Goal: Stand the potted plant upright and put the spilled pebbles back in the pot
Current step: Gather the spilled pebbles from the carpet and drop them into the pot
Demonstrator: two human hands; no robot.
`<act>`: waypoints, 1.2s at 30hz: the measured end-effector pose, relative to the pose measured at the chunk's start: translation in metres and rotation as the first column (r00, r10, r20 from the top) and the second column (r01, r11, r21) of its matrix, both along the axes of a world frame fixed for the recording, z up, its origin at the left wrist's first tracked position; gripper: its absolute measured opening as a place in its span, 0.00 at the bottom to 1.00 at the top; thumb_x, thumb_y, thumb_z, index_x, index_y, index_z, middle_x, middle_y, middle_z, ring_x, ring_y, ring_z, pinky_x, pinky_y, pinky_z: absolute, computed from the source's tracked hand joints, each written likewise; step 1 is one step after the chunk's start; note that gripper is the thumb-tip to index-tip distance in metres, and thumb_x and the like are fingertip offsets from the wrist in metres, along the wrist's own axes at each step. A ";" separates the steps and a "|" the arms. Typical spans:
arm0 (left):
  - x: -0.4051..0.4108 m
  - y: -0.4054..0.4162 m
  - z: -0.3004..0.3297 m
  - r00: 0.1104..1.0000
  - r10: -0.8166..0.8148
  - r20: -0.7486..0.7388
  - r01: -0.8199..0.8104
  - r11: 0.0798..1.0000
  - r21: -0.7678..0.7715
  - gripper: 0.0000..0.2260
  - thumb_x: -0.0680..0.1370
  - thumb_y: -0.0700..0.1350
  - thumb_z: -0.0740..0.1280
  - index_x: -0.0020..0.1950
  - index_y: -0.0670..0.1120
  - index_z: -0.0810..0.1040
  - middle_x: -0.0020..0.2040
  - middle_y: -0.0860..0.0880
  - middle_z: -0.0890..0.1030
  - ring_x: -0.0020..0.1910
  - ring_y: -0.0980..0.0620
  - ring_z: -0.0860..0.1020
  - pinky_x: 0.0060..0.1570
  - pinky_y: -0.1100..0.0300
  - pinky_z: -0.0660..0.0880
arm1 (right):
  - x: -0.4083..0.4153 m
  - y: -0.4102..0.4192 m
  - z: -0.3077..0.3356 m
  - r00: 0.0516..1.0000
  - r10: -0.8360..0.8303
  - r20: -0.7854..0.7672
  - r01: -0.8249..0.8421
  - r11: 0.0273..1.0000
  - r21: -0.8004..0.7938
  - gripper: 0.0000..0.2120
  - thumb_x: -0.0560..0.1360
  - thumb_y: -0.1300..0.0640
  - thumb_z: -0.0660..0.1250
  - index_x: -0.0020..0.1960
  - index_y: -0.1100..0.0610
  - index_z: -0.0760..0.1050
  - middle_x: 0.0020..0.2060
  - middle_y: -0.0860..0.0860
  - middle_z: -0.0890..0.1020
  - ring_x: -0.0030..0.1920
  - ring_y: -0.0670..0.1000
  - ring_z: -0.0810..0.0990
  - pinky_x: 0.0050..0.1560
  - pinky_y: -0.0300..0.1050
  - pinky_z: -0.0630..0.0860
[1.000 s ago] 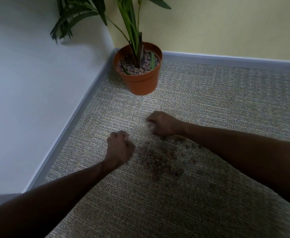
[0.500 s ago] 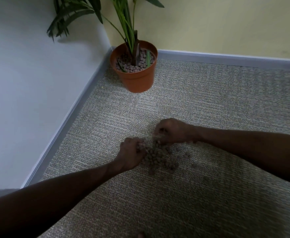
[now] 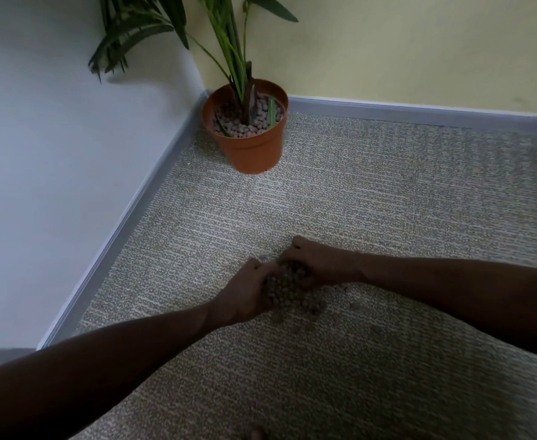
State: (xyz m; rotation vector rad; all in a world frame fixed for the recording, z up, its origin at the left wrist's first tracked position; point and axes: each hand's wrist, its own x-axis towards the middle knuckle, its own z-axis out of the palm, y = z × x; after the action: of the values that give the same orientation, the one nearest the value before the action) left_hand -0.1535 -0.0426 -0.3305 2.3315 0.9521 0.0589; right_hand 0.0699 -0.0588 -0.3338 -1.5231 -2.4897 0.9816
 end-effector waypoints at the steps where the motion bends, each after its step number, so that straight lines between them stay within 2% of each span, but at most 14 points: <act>1: 0.002 -0.001 0.001 1.000 0.002 0.010 -0.002 1.000 0.022 0.23 0.69 0.46 0.74 0.62 0.43 0.76 0.52 0.42 0.78 0.53 0.45 0.73 0.53 0.56 0.72 | -0.004 -0.001 0.001 1.000 0.001 -0.019 -0.001 1.000 0.000 0.27 0.68 0.56 0.73 0.65 0.56 0.71 0.55 0.57 0.71 0.52 0.53 0.73 0.55 0.47 0.73; 6: 0.008 0.005 0.011 0.999 0.019 0.046 -0.024 0.995 0.095 0.09 0.69 0.42 0.74 0.48 0.44 0.82 0.44 0.45 0.83 0.44 0.46 0.80 0.45 0.61 0.69 | -0.013 -0.006 0.010 1.000 -0.007 -0.014 0.007 1.000 0.028 0.18 0.70 0.59 0.71 0.59 0.60 0.75 0.54 0.59 0.73 0.52 0.55 0.74 0.53 0.49 0.72; 11: 0.010 0.008 0.015 0.997 0.062 0.048 -0.064 0.997 0.042 0.06 0.70 0.43 0.74 0.46 0.46 0.84 0.43 0.48 0.86 0.42 0.52 0.82 0.43 0.64 0.73 | -0.023 -0.014 0.012 0.996 -0.065 0.069 0.056 0.992 0.116 0.14 0.71 0.55 0.69 0.54 0.59 0.74 0.52 0.58 0.75 0.50 0.58 0.76 0.49 0.49 0.72; 14: 0.012 0.009 0.016 0.997 0.059 0.047 -0.061 0.997 0.041 0.05 0.70 0.41 0.73 0.45 0.44 0.84 0.42 0.47 0.86 0.41 0.51 0.82 0.43 0.60 0.75 | -0.030 -0.017 0.010 0.992 -0.081 0.093 0.063 0.981 0.184 0.13 0.75 0.54 0.63 0.56 0.58 0.74 0.49 0.60 0.76 0.47 0.61 0.78 0.45 0.50 0.74; 17: 0.012 0.009 0.015 0.996 0.066 0.057 -0.068 0.997 0.035 0.04 0.69 0.40 0.73 0.43 0.44 0.84 0.40 0.47 0.86 0.39 0.52 0.82 0.43 0.59 0.76 | -0.036 -0.021 0.004 0.984 -0.123 0.129 0.091 0.969 0.231 0.15 0.78 0.52 0.57 0.60 0.57 0.72 0.50 0.61 0.76 0.49 0.61 0.77 0.44 0.52 0.75; 19: 0.010 0.010 0.014 0.994 0.078 0.071 -0.079 0.997 0.012 0.04 0.69 0.40 0.75 0.42 0.45 0.84 0.39 0.48 0.86 0.38 0.54 0.81 0.41 0.65 0.75 | -0.039 -0.023 0.002 0.975 -0.179 0.131 0.142 0.958 0.250 0.14 0.79 0.53 0.55 0.58 0.58 0.73 0.50 0.61 0.76 0.50 0.62 0.76 0.43 0.51 0.73; 22: 0.008 0.012 0.014 0.989 0.115 0.096 -0.111 0.993 -0.044 0.04 0.68 0.39 0.75 0.40 0.46 0.84 0.38 0.51 0.85 0.36 0.62 0.79 0.38 0.77 0.69 | -0.041 -0.021 0.006 0.965 -0.214 0.150 0.172 0.951 0.256 0.13 0.79 0.56 0.55 0.49 0.61 0.76 0.48 0.62 0.78 0.47 0.62 0.78 0.46 0.51 0.72; 24: 0.007 0.015 0.013 0.979 0.168 0.119 -0.155 0.982 -0.109 0.05 0.68 0.37 0.75 0.40 0.46 0.84 0.38 0.52 0.85 0.34 0.68 0.78 0.37 0.79 0.69 | -0.042 -0.016 0.011 0.956 -0.254 0.147 0.216 0.948 0.233 0.12 0.78 0.59 0.56 0.47 0.64 0.76 0.48 0.65 0.79 0.48 0.63 0.80 0.49 0.53 0.75; 26: 0.007 0.019 0.013 0.967 0.224 0.123 -0.209 0.970 -0.128 0.05 0.69 0.37 0.75 0.42 0.46 0.85 0.40 0.54 0.84 0.35 0.72 0.77 0.39 0.80 0.70 | -0.042 -0.009 0.016 0.940 -0.302 0.161 0.273 0.945 0.181 0.11 0.77 0.60 0.57 0.49 0.65 0.76 0.50 0.66 0.80 0.51 0.64 0.80 0.50 0.53 0.77; 29: 0.008 0.023 0.017 0.937 0.326 0.123 -0.300 0.935 -0.191 0.05 0.70 0.37 0.75 0.42 0.46 0.85 0.41 0.52 0.85 0.36 0.64 0.80 0.39 0.70 0.77 | -0.037 0.005 0.023 0.914 -0.329 0.235 0.303 0.943 0.140 0.10 0.74 0.62 0.62 0.53 0.66 0.76 0.52 0.66 0.81 0.54 0.65 0.80 0.52 0.52 0.77; 31: 0.009 0.024 0.020 0.905 0.403 0.136 -0.356 0.892 -0.279 0.07 0.71 0.37 0.74 0.40 0.49 0.84 0.33 0.53 0.85 0.29 0.59 0.80 0.29 0.66 0.77 | -0.032 0.012 0.025 0.908 -0.346 0.236 0.327 0.938 0.116 0.11 0.74 0.63 0.62 0.54 0.67 0.76 0.53 0.66 0.81 0.54 0.65 0.80 0.53 0.52 0.78; 33: 0.009 0.025 0.021 0.879 0.455 0.144 -0.386 0.855 -0.345 0.06 0.72 0.36 0.73 0.39 0.46 0.84 0.28 0.55 0.83 0.25 0.61 0.79 0.22 0.69 0.73 | -0.029 0.014 0.027 0.916 -0.332 0.226 0.318 0.943 0.098 0.10 0.73 0.63 0.65 0.52 0.66 0.78 0.52 0.65 0.82 0.53 0.64 0.81 0.53 0.51 0.78; 34: 0.009 0.026 0.022 0.869 0.474 0.142 -0.397 0.839 -0.371 0.03 0.72 0.36 0.73 0.40 0.44 0.84 0.28 0.56 0.83 0.25 0.60 0.80 0.21 0.70 0.72 | -0.029 0.015 0.027 0.919 -0.325 0.222 0.315 0.946 0.080 0.10 0.72 0.63 0.65 0.51 0.66 0.79 0.51 0.65 0.83 0.52 0.63 0.82 0.52 0.50 0.79; 36: 0.009 0.030 0.024 0.853 0.502 0.144 -0.409 0.814 -0.413 0.01 0.72 0.37 0.74 0.42 0.41 0.85 0.31 0.52 0.85 0.28 0.56 0.82 0.26 0.66 0.78 | -0.028 0.016 0.030 0.927 -0.307 0.217 0.303 0.952 0.051 0.09 0.72 0.64 0.66 0.48 0.66 0.81 0.48 0.64 0.84 0.51 0.62 0.83 0.52 0.50 0.80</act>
State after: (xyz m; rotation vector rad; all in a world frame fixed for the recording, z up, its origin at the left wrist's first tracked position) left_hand -0.1449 -0.0125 -0.3062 1.6615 1.2570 0.3316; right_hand 0.0421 -0.0431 -0.3042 -2.0381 -2.2790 0.7760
